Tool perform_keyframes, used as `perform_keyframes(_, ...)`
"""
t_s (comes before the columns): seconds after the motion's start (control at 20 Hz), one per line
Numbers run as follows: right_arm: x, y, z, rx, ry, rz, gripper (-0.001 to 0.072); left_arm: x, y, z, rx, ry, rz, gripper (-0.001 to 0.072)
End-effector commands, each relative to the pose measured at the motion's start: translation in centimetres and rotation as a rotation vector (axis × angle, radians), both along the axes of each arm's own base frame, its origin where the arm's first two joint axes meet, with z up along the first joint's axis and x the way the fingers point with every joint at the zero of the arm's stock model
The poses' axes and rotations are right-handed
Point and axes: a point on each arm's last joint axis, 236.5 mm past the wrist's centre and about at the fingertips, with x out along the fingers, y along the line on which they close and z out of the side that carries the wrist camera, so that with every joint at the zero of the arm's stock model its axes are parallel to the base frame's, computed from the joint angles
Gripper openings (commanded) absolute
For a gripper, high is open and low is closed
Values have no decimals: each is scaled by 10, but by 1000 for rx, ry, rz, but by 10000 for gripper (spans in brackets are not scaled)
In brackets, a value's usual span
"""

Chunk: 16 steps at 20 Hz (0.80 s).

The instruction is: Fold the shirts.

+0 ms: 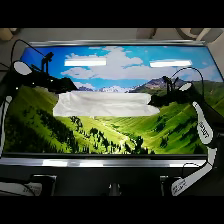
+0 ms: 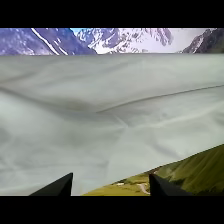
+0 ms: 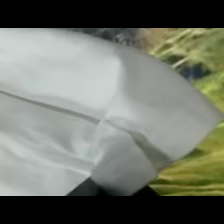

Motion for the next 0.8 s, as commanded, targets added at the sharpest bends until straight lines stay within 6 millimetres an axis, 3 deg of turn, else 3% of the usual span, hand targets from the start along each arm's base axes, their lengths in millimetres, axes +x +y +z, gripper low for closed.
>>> perform_keyframes(0.0,1,17,20,74,-49,44,23,-2,-35,-3,0,-28,-58,481)
perform_keyframes(0.05,3,19,36,70,-101,76,21,1,-48,-9,-4,-34,-60,348)
perform_keyframes(0.1,2,20,54,64,-141,100,21,4,-61,-16,-13,-30,-46,149)
perform_keyframes(0.15,-2,23,77,66,-172,122,21,8,-80,-26,-29,-25,-32,26)
perform_keyframes(0.25,-19,31,124,79,-222,175,21,6,-129,-49,-97,1,-41,26)
perform_keyframes(0.4,-49,48,192,81,-300,235,21,-18,-204,-92,-230,144,-40,26)
perform_keyframes(0.55,-88,60,257,81,-374,253,21,-45,-250,-125,-242,198,-71,25)
perform_keyframes(0.65,-115,62,288,64,-412,267,22,-55,-274,-130,-258,212,-34,26)
perform_keyframes(0.75,-134,65,306,66,-427,264,22,-55,-304,-118,-336,179,15,25)
